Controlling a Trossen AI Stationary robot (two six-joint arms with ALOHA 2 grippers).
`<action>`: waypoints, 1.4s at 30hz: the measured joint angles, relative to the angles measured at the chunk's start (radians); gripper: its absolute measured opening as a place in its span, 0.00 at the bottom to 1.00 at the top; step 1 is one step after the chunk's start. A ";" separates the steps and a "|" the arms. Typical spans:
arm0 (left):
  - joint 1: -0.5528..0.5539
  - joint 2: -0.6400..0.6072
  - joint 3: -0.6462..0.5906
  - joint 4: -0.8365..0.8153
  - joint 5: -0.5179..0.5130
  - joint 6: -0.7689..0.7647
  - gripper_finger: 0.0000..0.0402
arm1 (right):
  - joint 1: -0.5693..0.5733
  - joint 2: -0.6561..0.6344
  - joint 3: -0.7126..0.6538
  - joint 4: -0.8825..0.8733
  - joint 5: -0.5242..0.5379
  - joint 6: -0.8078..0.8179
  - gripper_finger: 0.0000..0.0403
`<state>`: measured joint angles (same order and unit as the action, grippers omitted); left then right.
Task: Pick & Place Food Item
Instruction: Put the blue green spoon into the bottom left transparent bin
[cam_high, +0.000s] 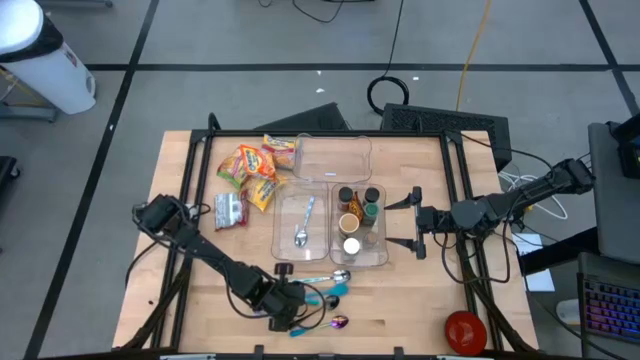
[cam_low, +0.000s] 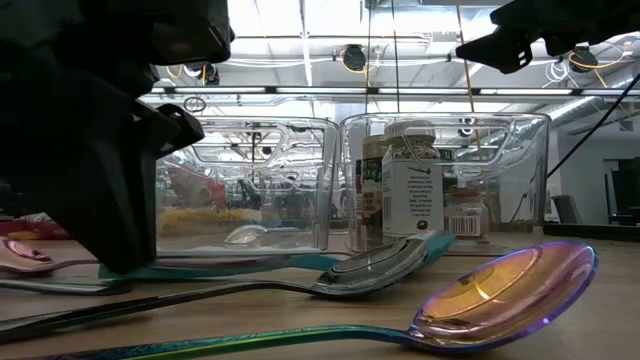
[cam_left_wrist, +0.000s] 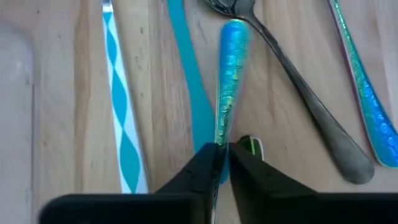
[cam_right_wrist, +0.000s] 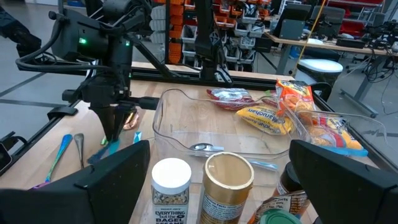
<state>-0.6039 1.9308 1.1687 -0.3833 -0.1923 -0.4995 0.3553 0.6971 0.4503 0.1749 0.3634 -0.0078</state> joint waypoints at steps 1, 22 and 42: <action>0.004 0.000 0.000 0.000 0.009 0.000 0.07 | 0.000 0.000 0.000 0.000 0.000 0.000 0.94; 0.024 -0.015 -0.001 0.019 -0.021 -0.030 0.01 | 0.000 0.000 0.000 0.000 0.000 0.000 0.94; 0.024 -0.015 -0.001 0.019 0.012 -0.061 0.18 | 0.000 0.000 -0.001 0.000 0.000 0.000 0.94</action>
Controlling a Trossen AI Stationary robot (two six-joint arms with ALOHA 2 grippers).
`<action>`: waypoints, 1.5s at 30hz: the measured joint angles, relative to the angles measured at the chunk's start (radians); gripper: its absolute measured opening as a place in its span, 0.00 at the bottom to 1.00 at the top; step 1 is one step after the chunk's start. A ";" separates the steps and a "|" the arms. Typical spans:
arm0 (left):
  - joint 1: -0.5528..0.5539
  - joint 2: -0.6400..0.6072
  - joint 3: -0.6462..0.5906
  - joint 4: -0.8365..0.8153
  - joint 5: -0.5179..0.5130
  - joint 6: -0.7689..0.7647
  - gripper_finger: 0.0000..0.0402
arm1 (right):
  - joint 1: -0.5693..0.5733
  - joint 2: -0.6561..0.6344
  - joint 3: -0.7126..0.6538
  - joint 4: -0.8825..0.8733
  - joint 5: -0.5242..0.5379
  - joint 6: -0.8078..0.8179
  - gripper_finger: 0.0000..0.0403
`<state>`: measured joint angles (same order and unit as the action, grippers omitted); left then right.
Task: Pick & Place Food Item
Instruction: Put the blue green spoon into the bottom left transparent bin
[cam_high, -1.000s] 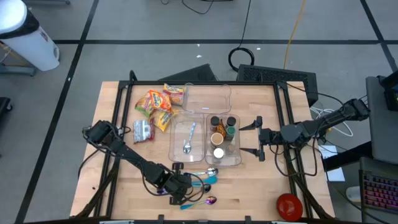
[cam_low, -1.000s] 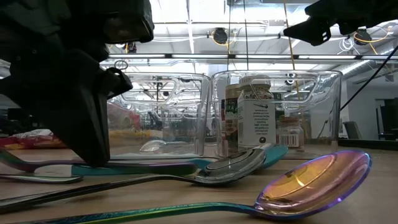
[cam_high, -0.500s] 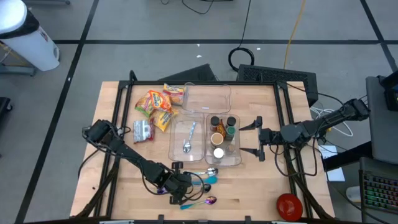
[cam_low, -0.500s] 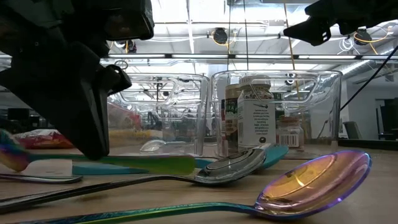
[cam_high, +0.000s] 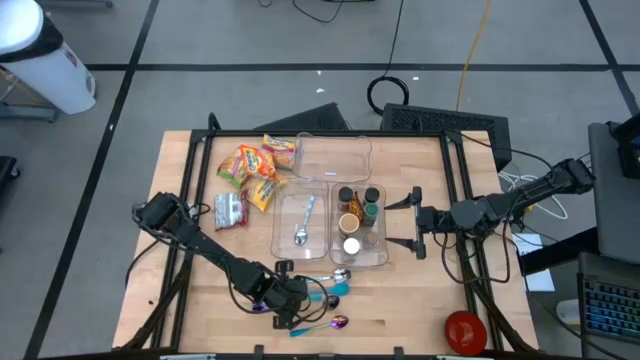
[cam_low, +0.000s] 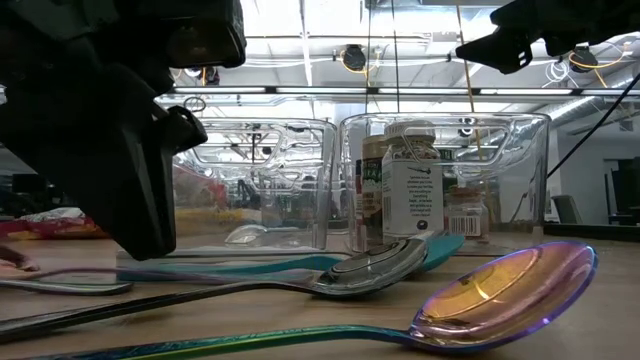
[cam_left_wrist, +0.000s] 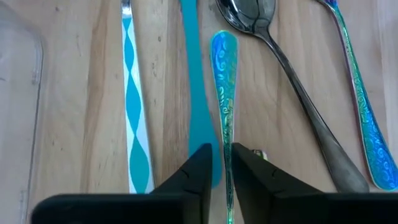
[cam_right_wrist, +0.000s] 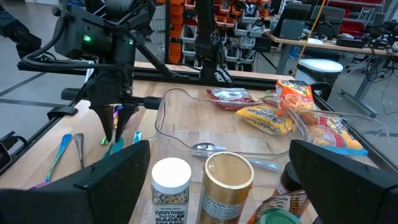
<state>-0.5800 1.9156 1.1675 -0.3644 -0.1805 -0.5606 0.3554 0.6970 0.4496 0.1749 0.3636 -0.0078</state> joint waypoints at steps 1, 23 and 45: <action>0.000 0.000 0.000 -0.002 0.008 0.000 0.19 | 0.000 0.000 0.000 0.000 0.000 0.000 0.94; -0.023 -0.004 0.002 -0.139 0.103 -0.072 0.29 | 0.000 0.000 0.000 0.000 0.000 0.000 0.94; -0.018 -0.052 -0.001 -0.131 0.077 -0.079 0.29 | 0.000 0.000 0.000 0.000 0.000 0.000 0.94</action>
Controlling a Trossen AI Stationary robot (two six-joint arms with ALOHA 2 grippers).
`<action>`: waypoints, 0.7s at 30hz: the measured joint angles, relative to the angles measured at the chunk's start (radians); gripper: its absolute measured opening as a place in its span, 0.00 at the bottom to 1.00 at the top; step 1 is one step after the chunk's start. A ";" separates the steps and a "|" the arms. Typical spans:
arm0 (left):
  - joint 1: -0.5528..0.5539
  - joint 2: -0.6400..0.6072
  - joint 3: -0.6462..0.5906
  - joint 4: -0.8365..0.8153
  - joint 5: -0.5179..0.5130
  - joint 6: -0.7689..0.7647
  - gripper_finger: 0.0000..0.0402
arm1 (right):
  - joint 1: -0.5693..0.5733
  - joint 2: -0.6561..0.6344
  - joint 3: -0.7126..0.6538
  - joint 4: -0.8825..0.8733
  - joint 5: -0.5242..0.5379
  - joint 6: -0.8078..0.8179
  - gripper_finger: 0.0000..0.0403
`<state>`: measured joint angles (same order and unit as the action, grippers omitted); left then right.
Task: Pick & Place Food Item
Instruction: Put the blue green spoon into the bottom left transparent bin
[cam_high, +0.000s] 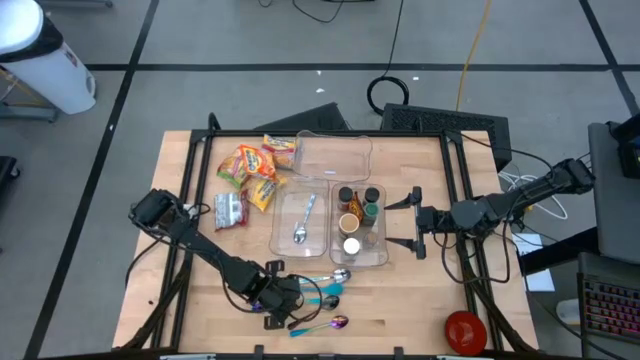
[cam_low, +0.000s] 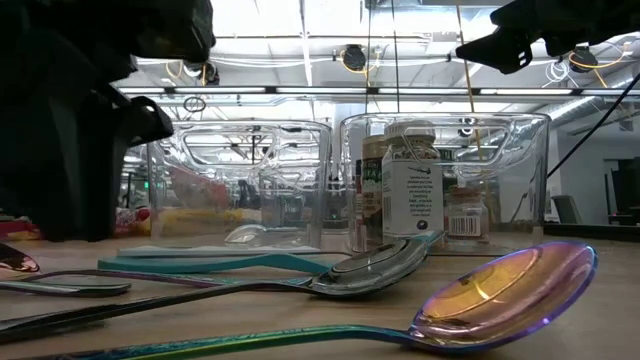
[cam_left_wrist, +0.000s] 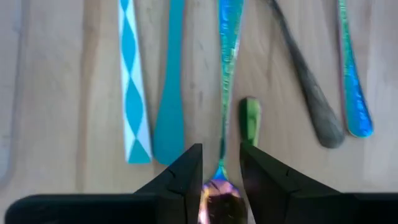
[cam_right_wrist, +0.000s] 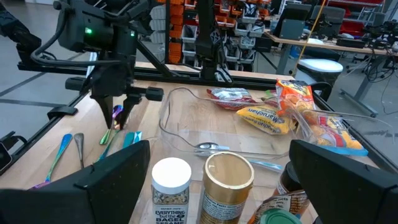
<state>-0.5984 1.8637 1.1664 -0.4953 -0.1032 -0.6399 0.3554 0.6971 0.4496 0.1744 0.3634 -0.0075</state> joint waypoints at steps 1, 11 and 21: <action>-0.002 0.000 0.000 0.000 0.000 -0.006 0.29 | 0.000 0.000 0.000 0.000 0.000 0.000 0.94; -0.011 0.027 0.000 0.019 -0.001 -0.013 0.29 | 0.000 0.000 0.000 0.000 -0.001 0.000 0.94; -0.009 0.050 0.002 0.022 -0.001 -0.005 0.28 | 0.000 0.000 0.000 0.000 -0.001 0.000 0.94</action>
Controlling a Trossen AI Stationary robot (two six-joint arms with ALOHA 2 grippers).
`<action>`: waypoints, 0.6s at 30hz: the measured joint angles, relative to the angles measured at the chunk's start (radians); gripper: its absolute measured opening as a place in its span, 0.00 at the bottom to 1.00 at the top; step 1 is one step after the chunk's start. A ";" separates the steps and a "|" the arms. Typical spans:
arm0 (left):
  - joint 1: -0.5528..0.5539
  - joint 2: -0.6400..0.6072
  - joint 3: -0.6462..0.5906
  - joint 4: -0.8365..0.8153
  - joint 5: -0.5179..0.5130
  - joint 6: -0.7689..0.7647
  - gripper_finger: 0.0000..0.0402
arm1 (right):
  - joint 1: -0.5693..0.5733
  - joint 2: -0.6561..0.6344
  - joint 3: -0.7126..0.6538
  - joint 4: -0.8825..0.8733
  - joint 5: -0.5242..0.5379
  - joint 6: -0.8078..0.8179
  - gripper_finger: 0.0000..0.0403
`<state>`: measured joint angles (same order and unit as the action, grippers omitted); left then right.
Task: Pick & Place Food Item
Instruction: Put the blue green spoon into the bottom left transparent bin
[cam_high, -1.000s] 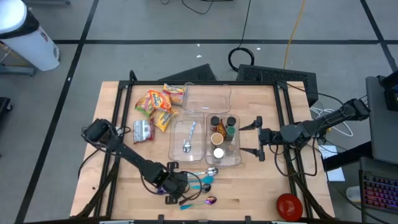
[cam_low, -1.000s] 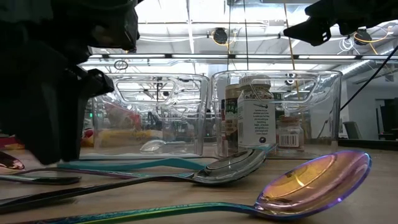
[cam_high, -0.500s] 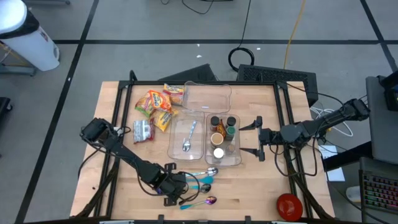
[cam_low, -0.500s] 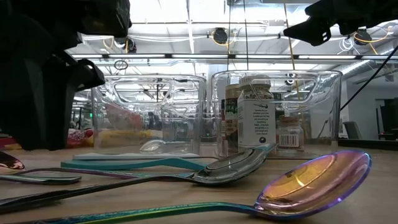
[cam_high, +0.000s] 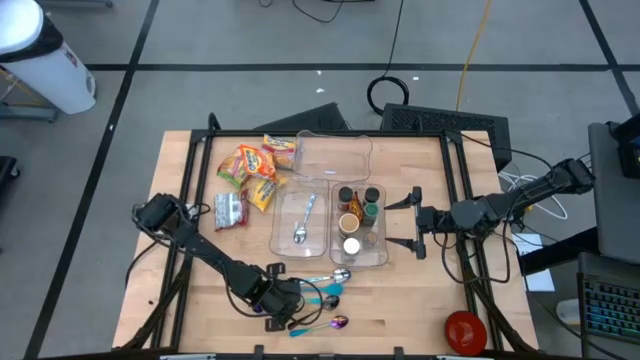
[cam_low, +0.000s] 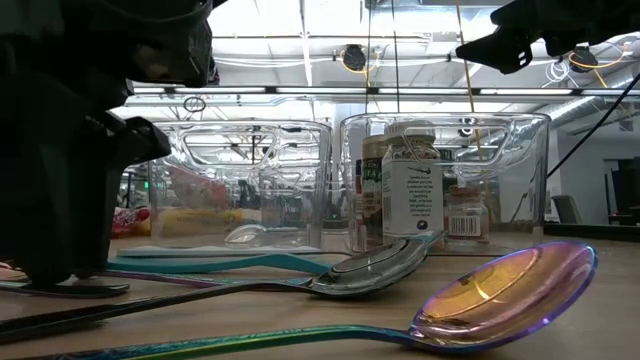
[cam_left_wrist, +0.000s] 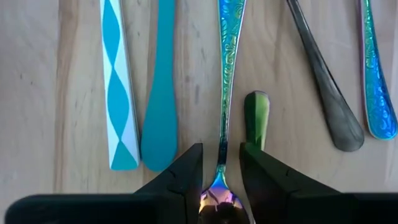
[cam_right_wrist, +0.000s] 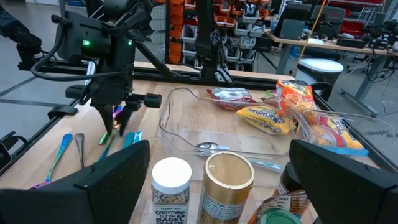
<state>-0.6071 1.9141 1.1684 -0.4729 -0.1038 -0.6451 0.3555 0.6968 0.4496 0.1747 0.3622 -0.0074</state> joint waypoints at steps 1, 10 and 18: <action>0.000 0.000 0.000 -0.001 0.003 0.010 0.27 | 0.000 0.000 0.000 0.000 0.000 0.000 0.94; 0.012 0.017 0.003 -0.010 0.002 0.022 0.04 | 0.000 0.000 0.000 0.000 0.000 0.000 0.94; 0.019 0.019 0.002 -0.004 0.009 -0.020 0.02 | 0.000 0.000 0.000 0.000 0.000 0.000 0.94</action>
<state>-0.5876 1.9328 1.1708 -0.4765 -0.0948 -0.6652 0.3556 0.6968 0.4492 0.1750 0.3623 -0.0074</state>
